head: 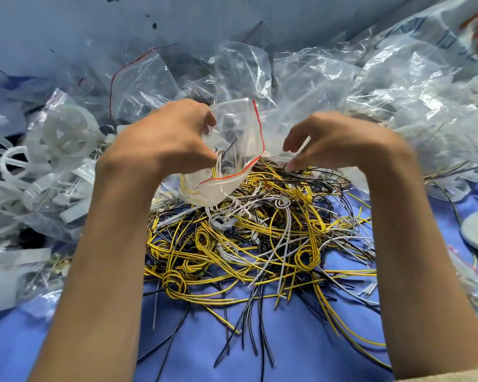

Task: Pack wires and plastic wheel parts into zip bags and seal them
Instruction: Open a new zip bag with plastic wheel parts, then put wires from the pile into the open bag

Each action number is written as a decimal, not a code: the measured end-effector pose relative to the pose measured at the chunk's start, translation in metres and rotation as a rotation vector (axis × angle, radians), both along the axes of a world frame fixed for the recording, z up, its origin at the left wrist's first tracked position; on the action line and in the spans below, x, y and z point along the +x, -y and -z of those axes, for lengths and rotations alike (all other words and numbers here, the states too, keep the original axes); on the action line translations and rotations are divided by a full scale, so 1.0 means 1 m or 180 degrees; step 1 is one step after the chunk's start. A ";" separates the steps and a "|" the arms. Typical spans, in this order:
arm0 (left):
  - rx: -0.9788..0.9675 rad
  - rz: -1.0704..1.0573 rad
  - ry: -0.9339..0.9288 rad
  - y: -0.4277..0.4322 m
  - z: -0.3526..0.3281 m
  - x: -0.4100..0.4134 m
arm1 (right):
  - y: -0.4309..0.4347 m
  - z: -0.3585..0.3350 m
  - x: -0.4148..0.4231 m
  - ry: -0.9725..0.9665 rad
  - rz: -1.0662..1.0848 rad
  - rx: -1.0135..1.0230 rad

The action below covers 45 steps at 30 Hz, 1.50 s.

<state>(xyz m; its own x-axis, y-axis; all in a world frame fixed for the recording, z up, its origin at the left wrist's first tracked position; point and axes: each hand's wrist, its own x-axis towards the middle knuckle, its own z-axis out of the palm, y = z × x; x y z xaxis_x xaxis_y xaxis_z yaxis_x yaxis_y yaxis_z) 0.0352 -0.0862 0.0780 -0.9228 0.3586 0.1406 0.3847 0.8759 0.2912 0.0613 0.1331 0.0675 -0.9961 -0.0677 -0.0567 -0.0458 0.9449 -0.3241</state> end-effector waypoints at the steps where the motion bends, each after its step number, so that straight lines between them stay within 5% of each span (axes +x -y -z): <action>1: -0.0003 0.0005 0.0001 0.000 0.000 0.000 | 0.000 0.004 -0.002 0.0127 0.0072 0.0178; 9: -0.0007 0.0132 0.0040 0.001 -0.001 0.001 | -0.006 0.028 -0.011 0.0734 0.0035 0.0342; 16: 0.0017 0.0161 0.0069 -0.001 -0.003 0.002 | -0.013 0.011 -0.005 -0.0187 -0.0185 -0.0018; 30: 0.0070 0.0296 0.0019 -0.010 -0.007 0.008 | 0.007 -0.015 0.012 -0.0654 -0.0166 -0.2919; 39: 0.1190 0.0807 -0.0068 -0.020 -0.018 0.023 | 0.026 -0.017 0.015 -0.0507 -0.0754 -0.2824; 45: 0.1247 0.0540 -0.0266 -0.026 -0.013 0.019 | 0.025 -0.017 0.015 -0.0511 -0.0908 -0.2916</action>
<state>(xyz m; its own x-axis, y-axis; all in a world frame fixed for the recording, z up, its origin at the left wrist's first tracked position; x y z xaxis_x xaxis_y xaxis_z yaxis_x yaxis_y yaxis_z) 0.0546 -0.0605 0.0908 -0.8351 0.4089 0.3679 0.5500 0.6279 0.5507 0.0765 0.1078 0.0841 -0.9267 -0.2579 0.2733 -0.3418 0.2762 -0.8983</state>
